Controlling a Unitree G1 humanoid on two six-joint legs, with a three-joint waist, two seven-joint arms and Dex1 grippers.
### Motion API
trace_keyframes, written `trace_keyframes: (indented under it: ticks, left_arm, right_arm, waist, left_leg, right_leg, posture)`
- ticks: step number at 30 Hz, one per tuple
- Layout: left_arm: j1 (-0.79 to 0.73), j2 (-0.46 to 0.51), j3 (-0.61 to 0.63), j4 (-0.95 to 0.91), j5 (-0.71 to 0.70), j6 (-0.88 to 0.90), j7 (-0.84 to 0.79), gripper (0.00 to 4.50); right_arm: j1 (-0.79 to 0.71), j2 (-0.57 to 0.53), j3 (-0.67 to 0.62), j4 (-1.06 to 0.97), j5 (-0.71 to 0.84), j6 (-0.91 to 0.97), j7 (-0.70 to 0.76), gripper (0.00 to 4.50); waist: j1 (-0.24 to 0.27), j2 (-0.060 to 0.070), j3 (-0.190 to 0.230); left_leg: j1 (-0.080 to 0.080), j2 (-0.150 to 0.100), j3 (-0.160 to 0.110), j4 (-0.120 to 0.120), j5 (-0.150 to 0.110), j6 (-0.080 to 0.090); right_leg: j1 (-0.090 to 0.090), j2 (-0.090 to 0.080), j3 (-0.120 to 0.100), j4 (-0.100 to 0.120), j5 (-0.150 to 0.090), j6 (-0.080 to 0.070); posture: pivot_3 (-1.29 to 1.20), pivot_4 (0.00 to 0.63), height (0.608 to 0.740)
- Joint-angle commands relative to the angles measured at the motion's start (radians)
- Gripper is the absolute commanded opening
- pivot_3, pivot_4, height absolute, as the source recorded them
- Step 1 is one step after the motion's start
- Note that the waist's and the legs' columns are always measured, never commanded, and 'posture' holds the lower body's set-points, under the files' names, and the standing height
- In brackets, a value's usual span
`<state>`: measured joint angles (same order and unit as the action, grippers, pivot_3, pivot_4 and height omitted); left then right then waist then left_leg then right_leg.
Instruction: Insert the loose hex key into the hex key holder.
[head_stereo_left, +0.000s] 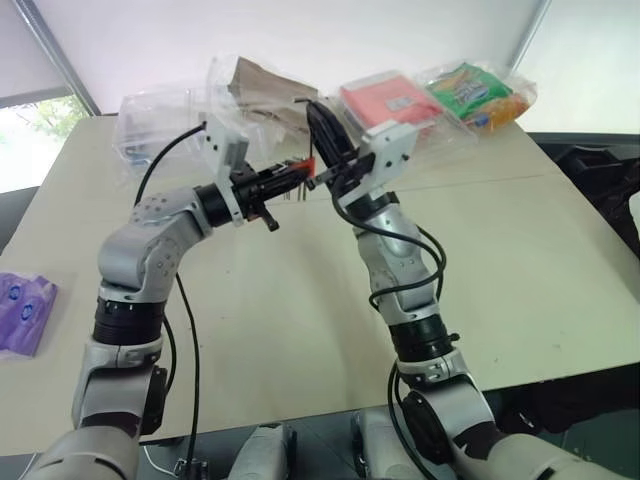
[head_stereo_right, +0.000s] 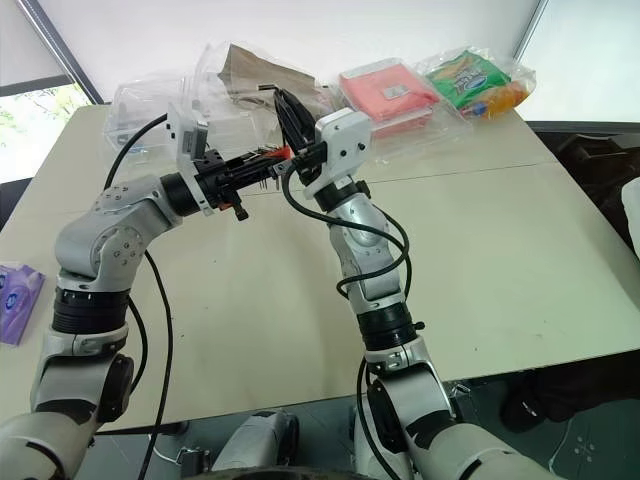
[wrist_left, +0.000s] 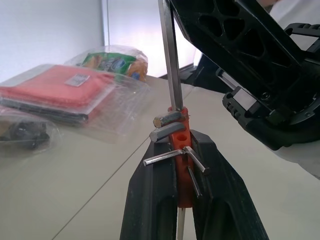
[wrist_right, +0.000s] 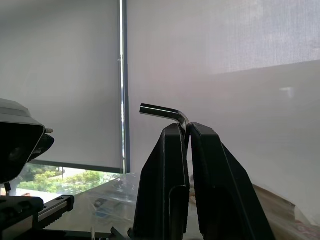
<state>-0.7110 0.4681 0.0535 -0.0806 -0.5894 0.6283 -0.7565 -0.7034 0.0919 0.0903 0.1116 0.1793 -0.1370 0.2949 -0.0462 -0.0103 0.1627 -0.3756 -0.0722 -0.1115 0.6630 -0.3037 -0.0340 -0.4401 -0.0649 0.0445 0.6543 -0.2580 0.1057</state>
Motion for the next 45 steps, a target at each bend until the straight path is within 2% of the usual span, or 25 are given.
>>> trace_keyframes:
  ticks: [1, 17, 20, 24, 29, 34, 41, 45]
  left_arm:
    - [-0.017, 0.008, 0.025, -0.025, -0.006, -0.014, -0.001, 0.0]
    - [-0.036, -0.002, 0.043, -0.013, -0.019, -0.011, 0.014, 0.0]
    - [-0.038, -0.005, 0.04, -0.011, -0.019, -0.012, 0.019, 0.0]
    - [-0.037, -0.007, 0.039, -0.012, -0.019, -0.011, 0.022, 0.0]
    - [-0.03, -0.013, 0.03, -0.011, -0.016, -0.014, 0.021, 0.0]
    - [-0.021, -0.034, 0.019, -0.007, -0.026, 0.015, 0.03, 0.0]
    - [0.052, -0.113, -0.006, 0.008, -0.117, 0.2, 0.058, 0.0]
    - [0.026, -0.226, -0.024, 0.083, -0.169, 0.329, 0.095, 0.0]
  right_arm:
    - [-0.006, 0.001, -0.002, -0.043, 0.001, -0.013, -0.002, 0.05]
    - [0.032, -0.007, 0.024, -0.046, -0.023, -0.021, 0.015, 0.05]
    - [0.071, -0.032, 0.033, -0.07, -0.035, -0.022, 0.031, 1.13]
    - [0.149, -0.083, 0.036, -0.126, -0.042, -0.017, 0.053, 3.1]
    - [0.266, -0.183, 0.0, -0.249, -0.005, 0.047, 0.092, 3.1]
    - [0.436, -0.349, -0.088, -0.425, 0.068, 0.17, 0.156, 3.1]
    - [0.566, -0.552, -0.208, -0.555, 0.151, 0.306, 0.24, 3.1]
    - [0.617, -0.619, -0.269, -0.555, 0.153, 0.313, 0.263, 3.1]
  waist:
    - [0.0, 0.0, 0.0]
    - [0.0, 0.0, 0.0]
    - [0.001, 0.0, 0.0]
    - [0.002, 0.0, 0.0]
    - [0.003, 0.0, 0.0]
    - [0.01, 0.0, 0.0]
    - [0.012, 0.0, 0.0]
    - [0.033, 0.0, 0.0]
  left_leg:
    - [0.0, 0.0, 0.0, 0.0, 0.0, 0.0]
    - [0.0, 0.0, 0.0, 0.0, 0.0, 0.0]
    - [0.0, 0.0, 0.0, 0.0, 0.0, 0.0]
    - [0.0, 0.0, 0.0, 0.0, 0.0, 0.0]
    - [0.0, 0.0, 0.0, 0.0, 0.0, 0.0]
    - [0.0, -0.001, 0.0, 0.001, 0.0, 0.0]
    - [0.001, 0.0, 0.001, 0.001, -0.001, 0.003]
    - [0.001, 0.0, 0.001, 0.003, -0.003, 0.006]
  right_leg:
    - [0.0, 0.0, 0.0, 0.0, 0.0, 0.0]
    - [0.0, 0.0, 0.0, 0.0, 0.0, 0.0]
    - [0.0, 0.0, 0.0, 0.0, 0.0, 0.0]
    - [0.0, 0.0, 0.0, 0.0, 0.0, 0.0]
    - [0.0, 0.0, 0.0, 0.0, 0.0, 0.0]
    - [0.001, 0.0, 0.0, -0.001, 0.0, 0.0]
    - [0.003, 0.001, 0.001, -0.001, 0.0, 0.0]
    - [0.004, 0.0, 0.001, -0.001, 0.0, 0.0]
  posture:
    - [0.0, 0.15, 0.74]
    - [0.0, 0.15, 0.74]
    - [0.0, 0.15, 0.74]
    - [0.0, 0.15, 0.74]
    - [0.0, 0.15, 0.74]
    - [0.0, 0.15, 0.74]
    - [0.0, 0.15, 0.74]
    - [0.0, 0.15, 0.74]
